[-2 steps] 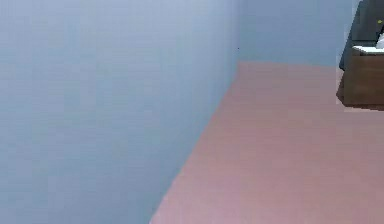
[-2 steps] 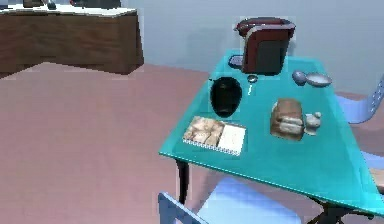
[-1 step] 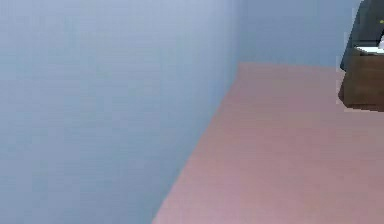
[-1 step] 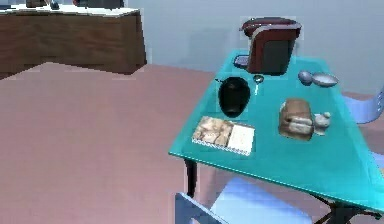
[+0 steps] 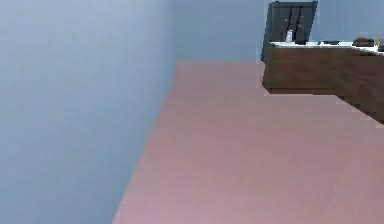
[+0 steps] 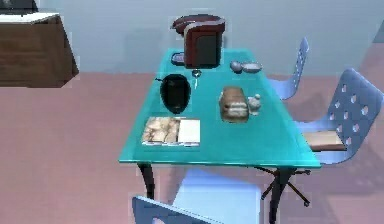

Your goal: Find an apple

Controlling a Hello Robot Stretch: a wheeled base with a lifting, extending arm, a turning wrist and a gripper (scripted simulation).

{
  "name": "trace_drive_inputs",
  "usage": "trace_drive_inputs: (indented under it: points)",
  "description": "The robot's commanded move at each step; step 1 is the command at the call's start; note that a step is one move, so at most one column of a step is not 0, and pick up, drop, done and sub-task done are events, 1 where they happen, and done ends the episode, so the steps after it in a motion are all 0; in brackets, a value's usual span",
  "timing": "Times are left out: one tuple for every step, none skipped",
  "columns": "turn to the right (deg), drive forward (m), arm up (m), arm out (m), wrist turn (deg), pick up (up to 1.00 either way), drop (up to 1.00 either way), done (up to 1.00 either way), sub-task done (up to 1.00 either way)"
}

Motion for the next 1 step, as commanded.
trace_drive_inputs:
  points:
    - [0.0,0.45,0.0,0.0,0.0,0.0,0.0,0.0,0.0]
